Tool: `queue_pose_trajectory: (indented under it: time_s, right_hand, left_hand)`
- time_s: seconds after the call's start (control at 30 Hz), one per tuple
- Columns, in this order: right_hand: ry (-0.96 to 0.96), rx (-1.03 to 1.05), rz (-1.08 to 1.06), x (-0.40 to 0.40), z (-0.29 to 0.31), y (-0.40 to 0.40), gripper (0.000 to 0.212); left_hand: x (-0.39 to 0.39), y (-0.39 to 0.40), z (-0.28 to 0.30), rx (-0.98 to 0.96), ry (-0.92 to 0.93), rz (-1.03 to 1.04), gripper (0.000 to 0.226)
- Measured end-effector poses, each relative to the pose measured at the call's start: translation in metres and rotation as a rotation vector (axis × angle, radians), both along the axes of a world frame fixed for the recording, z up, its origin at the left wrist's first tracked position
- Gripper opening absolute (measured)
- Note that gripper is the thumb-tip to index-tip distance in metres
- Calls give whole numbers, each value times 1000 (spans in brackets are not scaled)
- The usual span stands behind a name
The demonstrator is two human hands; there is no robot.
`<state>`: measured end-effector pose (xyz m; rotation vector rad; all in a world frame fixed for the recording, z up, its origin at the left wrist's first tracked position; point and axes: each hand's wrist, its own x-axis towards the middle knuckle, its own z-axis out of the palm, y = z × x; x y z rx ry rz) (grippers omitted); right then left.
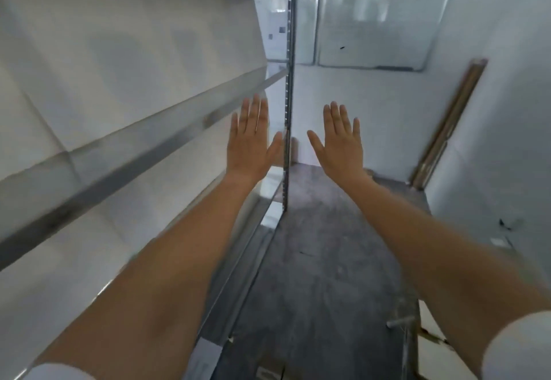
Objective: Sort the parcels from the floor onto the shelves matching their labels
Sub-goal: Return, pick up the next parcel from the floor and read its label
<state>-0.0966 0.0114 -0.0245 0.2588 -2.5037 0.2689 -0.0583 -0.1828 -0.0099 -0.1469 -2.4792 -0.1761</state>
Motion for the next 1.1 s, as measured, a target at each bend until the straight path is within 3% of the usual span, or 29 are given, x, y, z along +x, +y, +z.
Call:
queue_pose_trajectory:
  time_s: [0.5,1.1]
  right_hand:
    - [2,18,-251,-61,7,193,75]
    - [-27,-38,-342,-136,-14,214,74]
  left_hand:
    - [-109,191,5,23,48,-198,69]
    - [-208,219,-13,-20,33,-275,69]
